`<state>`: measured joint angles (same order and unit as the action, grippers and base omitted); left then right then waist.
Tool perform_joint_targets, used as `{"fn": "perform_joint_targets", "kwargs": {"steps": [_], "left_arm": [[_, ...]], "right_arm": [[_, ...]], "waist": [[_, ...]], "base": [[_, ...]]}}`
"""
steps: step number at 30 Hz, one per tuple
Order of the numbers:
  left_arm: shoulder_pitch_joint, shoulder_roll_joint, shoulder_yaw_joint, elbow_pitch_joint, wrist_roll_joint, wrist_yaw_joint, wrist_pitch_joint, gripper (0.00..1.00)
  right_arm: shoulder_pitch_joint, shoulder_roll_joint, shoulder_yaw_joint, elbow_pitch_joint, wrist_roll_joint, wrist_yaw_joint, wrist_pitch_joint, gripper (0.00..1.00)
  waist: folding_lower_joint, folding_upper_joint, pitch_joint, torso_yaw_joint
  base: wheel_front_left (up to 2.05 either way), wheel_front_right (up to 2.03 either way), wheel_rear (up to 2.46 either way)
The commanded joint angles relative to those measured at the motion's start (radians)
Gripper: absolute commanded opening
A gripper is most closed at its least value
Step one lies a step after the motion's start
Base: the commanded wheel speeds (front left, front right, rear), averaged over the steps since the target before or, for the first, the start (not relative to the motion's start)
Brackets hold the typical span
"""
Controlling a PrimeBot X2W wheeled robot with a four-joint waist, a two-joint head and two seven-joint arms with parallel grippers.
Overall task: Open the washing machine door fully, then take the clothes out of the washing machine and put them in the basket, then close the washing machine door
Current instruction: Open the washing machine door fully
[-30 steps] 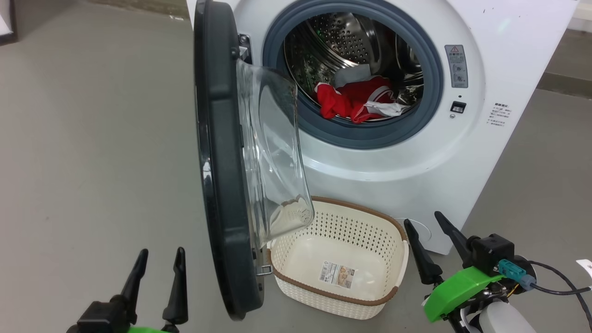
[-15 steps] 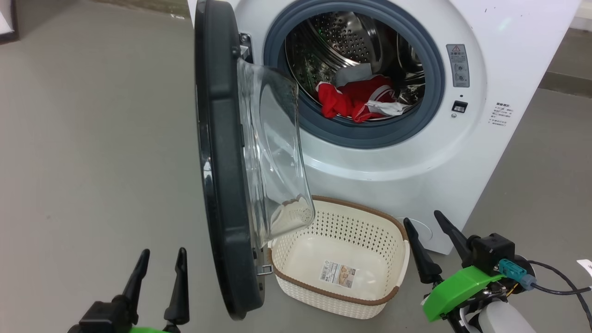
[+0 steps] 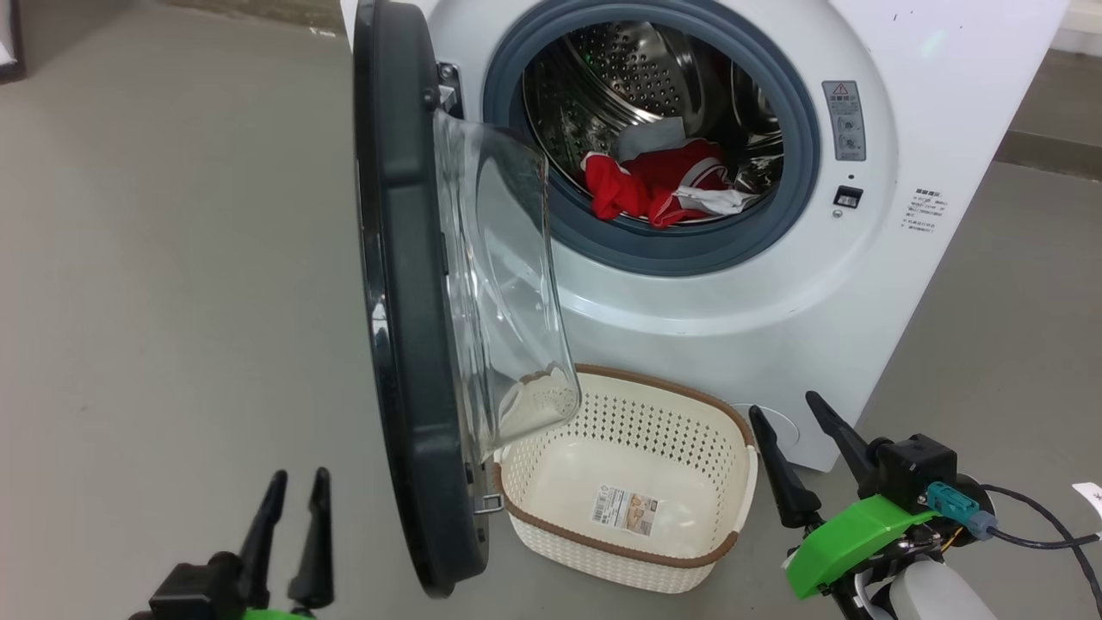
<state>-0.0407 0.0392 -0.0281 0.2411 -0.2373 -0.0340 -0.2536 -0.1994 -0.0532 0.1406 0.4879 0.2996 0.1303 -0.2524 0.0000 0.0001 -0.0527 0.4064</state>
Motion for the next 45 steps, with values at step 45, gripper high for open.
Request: {"fn": "perform_joint_targets", "kwargs": {"steps": [45], "left_arm": [[-0.169, 0.018, -0.371, -0.202, -0.196, 0.162, 0.230, 0.00]], "right_arm": [[-0.003, 0.003, -0.002, -0.020, -0.004, 0.000, -0.009, 1.00]], "waist": [[0.0000, -0.0001, 0.003, -0.057]], "base": [[0.00, 0.00, 0.00]]}}
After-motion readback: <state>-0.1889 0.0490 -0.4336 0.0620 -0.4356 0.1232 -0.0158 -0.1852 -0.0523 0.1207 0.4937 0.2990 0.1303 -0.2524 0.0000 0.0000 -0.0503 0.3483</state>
